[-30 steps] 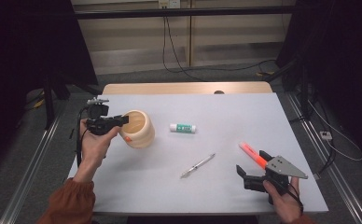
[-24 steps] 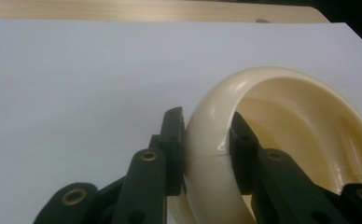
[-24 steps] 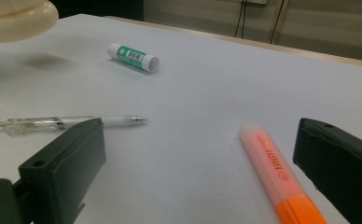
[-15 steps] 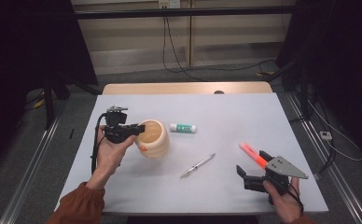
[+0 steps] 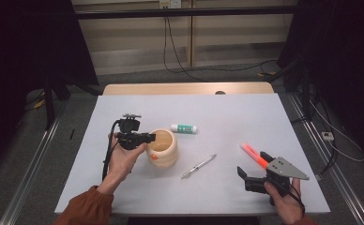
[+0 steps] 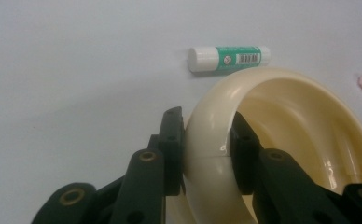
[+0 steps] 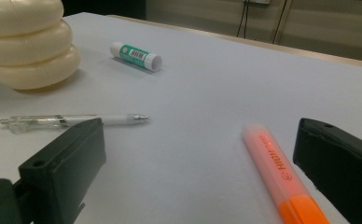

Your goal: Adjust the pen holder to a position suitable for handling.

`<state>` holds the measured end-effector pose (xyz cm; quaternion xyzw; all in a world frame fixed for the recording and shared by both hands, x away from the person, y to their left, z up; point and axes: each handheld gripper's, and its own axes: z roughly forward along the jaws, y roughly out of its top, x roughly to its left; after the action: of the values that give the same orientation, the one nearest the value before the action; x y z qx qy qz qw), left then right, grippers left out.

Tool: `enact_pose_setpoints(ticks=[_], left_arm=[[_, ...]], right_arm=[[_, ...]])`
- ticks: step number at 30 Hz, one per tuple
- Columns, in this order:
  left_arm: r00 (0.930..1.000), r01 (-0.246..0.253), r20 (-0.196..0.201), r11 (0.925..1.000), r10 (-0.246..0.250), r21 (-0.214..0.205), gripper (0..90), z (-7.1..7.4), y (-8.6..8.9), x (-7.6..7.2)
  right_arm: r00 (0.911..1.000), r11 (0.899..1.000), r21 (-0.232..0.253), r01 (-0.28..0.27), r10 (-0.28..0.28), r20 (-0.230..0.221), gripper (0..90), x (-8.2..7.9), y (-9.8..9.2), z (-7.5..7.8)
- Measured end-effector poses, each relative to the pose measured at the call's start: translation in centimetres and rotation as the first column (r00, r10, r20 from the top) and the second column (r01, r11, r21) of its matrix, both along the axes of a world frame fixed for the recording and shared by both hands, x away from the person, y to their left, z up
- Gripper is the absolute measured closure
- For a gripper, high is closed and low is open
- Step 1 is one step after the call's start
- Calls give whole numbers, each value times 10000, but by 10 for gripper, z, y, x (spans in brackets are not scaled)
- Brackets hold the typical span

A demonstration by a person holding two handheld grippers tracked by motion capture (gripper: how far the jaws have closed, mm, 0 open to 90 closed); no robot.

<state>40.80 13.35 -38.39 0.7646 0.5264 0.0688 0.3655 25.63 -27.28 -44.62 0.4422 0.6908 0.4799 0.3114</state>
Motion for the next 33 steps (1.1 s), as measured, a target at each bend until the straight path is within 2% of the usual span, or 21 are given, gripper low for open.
enact_pose_setpoints(ticks=[8,10,15,17,19,20,23,25,26,28,29,30,33], left_arm=[[9996,-129,-237,9999,126,-98,714,-6,-3,1],[9999,-108,-105,9999,108,39,715,-7,-4,1],[9999,148,-17,9999,-148,-37,633,-8,-5,2],[9997,216,68,9998,-216,37,563,-8,-4,2],[9991,414,110,9991,-413,-127,491,-9,-3,2],[9987,502,126,9987,-500,-118,491,-9,-4,2],[9950,967,287,9950,-960,-253,369,-9,-3,2],[9928,1059,571,9943,-1051,-113,304,-8,-4,2],[9899,1230,733,9922,-1213,-187,273,-8,-4,2],[9887,1246,854,9921,-1231,-125,209,-8,-4,2],[9858,1278,1106,9918,-1261,-83,178,-6,-2,2],[9858,1278,1106,9918,-1261,-83,144,-6,-2,2],[9801,1399,1442,9900,-1361,-167,101,-5,2,2]], right_arm=[[10000,10000,12,-34,34,11,26,0,0,0],[10000,10000,0,-26,26,2,26,0,0,0],[10000,10000,-3,-33,33,-6,25,0,0,0],[10000,10000,-15,-21,21,-17,25,0,0,0],[10000,10000,-21,-27,27,-18,26,0,0,0],[10000,10000,-21,-27,27,-18,26,0,0,0],[10000,10000,-16,-25,25,-24,25,0,0,0],[10000,10000,-28,-33,33,-18,26,0,0,0],[10000,10000,-32,-37,37,-18,26,0,0,0],[10000,10000,-37,-38,38,-18,26,0,0,0],[10000,10000,-44,-44,44,-26,25,0,0,0],[10000,10000,-52,-36,36,-26,26,1,0,0],[10000,10000,-41,-40,40,-45,26,1,0,0]])
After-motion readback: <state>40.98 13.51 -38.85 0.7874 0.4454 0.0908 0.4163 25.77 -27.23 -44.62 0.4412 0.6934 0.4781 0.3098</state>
